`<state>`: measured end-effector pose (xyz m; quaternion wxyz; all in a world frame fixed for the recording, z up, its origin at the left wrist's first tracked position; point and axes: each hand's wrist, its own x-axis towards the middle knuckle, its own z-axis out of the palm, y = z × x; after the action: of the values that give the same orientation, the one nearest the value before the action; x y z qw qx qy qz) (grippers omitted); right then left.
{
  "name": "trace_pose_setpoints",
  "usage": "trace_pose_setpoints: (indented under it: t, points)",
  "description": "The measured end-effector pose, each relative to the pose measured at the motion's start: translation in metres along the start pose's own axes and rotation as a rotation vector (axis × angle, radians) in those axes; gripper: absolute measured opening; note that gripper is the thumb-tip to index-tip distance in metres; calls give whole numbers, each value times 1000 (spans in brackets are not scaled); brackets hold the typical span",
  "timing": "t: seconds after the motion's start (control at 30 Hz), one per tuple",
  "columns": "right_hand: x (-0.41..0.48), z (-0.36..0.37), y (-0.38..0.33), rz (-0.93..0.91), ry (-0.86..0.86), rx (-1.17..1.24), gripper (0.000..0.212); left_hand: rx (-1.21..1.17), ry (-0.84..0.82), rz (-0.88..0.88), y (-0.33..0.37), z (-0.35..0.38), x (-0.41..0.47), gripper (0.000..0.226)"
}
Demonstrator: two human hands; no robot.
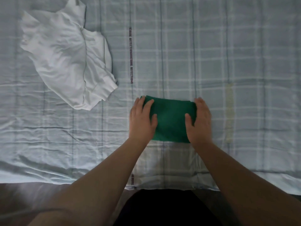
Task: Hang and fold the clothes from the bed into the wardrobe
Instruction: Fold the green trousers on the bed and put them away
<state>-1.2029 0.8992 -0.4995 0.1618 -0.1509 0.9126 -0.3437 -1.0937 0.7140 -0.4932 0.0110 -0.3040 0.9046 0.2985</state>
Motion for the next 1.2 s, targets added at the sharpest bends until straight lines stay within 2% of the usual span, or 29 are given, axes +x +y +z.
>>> trace_pose_setpoints:
  t: [0.1,0.17,0.27,0.43,0.57,0.67,0.73,0.83,0.93,1.07,1.2]
  points:
    - [-10,-8,-1,473,14,294,66,-345,-3,-433,-3,-12,3,60]
    - [-13,-9,-2,597,-42,345,60,-511,-104,-667,-5,-16,8,57]
    - [-9,-7,-2,645,-94,304,44,-485,-216,-670,-15,-15,15,45]
    - [14,-5,0,781,-217,337,53,-569,-352,-771,-25,-20,33,60]
    - [23,-13,-2,810,-291,424,48,-763,-503,-837,-22,-28,38,47]
    - [25,-26,-14,867,-379,614,26,-915,-507,-873,-24,-34,34,39]
    - [25,-35,-24,904,-436,702,20,-983,-462,-855,-25,-42,27,39]
    - [22,-47,-48,837,-465,759,19,-1040,-376,-800,-29,-69,9,37]
    - [15,-56,-92,656,-503,774,24,-1086,-292,-705,-35,-118,-16,34]
    - [-7,-61,-181,440,-592,729,38,-1101,-116,-577,-52,-205,-67,42]
    - [-48,-53,-285,288,-739,723,38,-1160,112,-534,-84,-293,-140,46]
